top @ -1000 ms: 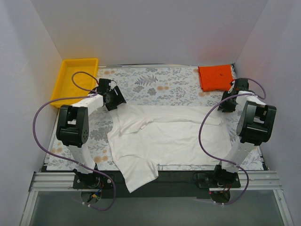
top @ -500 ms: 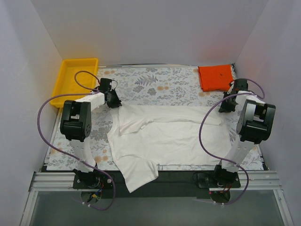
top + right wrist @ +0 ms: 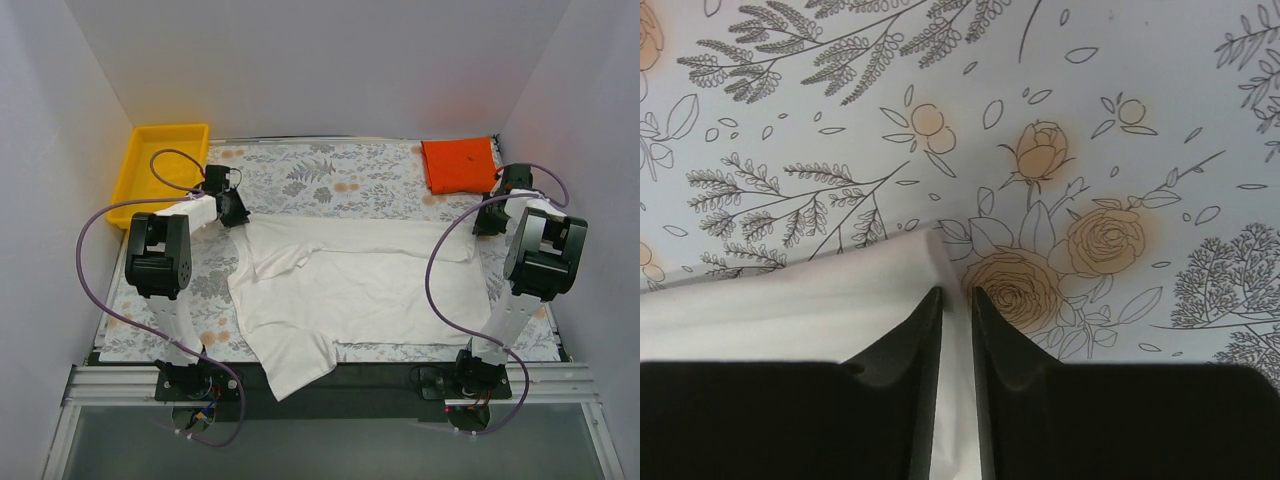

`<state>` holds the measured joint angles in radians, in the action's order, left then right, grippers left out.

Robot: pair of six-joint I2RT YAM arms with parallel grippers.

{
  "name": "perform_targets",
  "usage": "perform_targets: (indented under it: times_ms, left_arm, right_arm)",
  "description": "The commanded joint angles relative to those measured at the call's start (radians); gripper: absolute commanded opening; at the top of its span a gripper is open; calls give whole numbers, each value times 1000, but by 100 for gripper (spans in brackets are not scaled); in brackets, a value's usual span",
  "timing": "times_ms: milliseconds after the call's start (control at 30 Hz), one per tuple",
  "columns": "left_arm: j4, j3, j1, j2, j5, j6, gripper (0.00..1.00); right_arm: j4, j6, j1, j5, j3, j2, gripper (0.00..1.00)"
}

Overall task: Fold and stack the t-shirts
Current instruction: Fold the tshirt

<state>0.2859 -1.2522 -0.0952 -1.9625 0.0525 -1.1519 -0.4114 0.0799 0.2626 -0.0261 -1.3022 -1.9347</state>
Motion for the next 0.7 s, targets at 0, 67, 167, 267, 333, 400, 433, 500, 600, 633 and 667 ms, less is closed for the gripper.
perform_targets:
  times_ms: [0, 67, 167, 267, 333, 400, 433, 500, 600, 633, 667]
  left_arm:
    - [38, 1, 26, -32, -89, 63, 0]
    - [33, -10, 26, -33, -36, 69, 0]
    - [33, -36, 25, -41, 13, 75, 0]
    - [33, -49, 25, -44, 27, 75, 0]
    - [33, -53, 25, -45, 21, 77, 0]
    - [35, -56, 25, -49, 15, 75, 0]
    - [35, -56, 25, -49, 17, 75, 0]
    - [35, -59, 25, -52, 17, 77, 0]
    - [35, -58, 25, -55, 12, 75, 0]
    - [35, -59, 25, -56, 9, 73, 0]
    - [35, -61, 25, -58, 9, 72, 0]
  right_arm:
    - [2, 6, 17, 34, -46, -7, 22]
    - [3, 4, 17, -14, -57, 9, 23]
    - [5, -11, 17, -52, -78, 17, 29]
    - [6, -31, 17, -116, -103, 2, 35]
    - [5, -40, 13, -156, -118, -15, 37]
    - [5, -49, 10, -170, -123, -33, 37]
    - [6, -51, 9, -173, -126, -40, 37]
    - [6, -52, 9, -184, -126, -55, 37]
    - [6, -57, 6, -199, -124, -70, 35]
    - [6, -57, 6, -202, -124, -73, 34]
    - [6, -58, 6, -202, -121, -76, 34]
